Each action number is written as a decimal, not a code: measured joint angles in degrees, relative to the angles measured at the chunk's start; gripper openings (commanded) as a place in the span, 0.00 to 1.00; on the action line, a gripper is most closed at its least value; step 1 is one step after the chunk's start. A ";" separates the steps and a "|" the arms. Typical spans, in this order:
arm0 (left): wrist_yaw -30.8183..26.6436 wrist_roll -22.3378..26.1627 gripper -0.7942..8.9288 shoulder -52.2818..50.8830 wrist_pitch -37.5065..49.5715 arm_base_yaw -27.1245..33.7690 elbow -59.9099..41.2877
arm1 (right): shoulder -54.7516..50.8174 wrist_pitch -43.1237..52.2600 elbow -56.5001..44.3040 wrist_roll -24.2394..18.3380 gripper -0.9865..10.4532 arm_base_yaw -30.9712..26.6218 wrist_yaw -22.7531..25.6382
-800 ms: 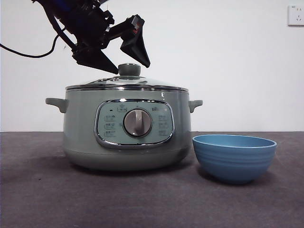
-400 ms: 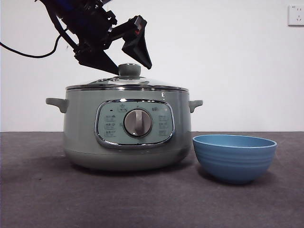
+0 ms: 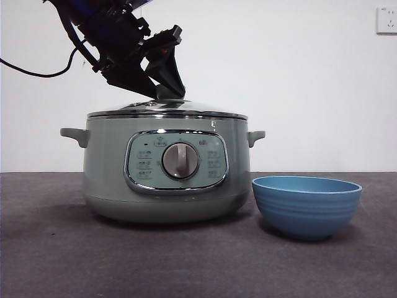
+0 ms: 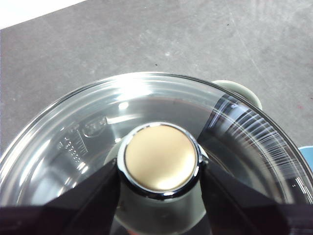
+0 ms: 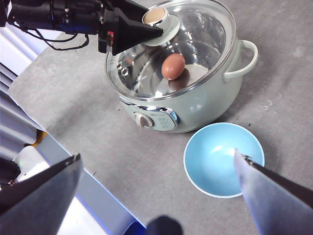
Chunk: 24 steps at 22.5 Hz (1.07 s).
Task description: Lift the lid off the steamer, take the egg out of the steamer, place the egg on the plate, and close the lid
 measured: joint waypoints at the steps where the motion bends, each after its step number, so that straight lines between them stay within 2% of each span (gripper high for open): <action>1: 0.00 0.00 0.17 -0.02 0.02 0.00 0.00 | 0.00 0.00 0.00 0.00 0.61 0.00 0.00; 2: -0.02 0.00 0.09 0.00 0.02 0.00 0.02 | 0.00 0.00 0.00 0.00 0.61 0.00 0.00; 3: -0.02 0.00 0.07 0.00 0.07 0.00 0.00 | 0.00 0.00 0.00 0.00 0.61 0.00 0.00; 14: 0.13 -0.02 0.07 -0.59 1.18 0.00 -0.15 | 0.00 0.00 0.00 0.00 0.61 0.00 0.00; 24: 0.85 -0.07 0.07 -9.77 -0.50 -0.07 0.59 | 0.24 2.16 0.02 0.22 0.61 0.00 -0.02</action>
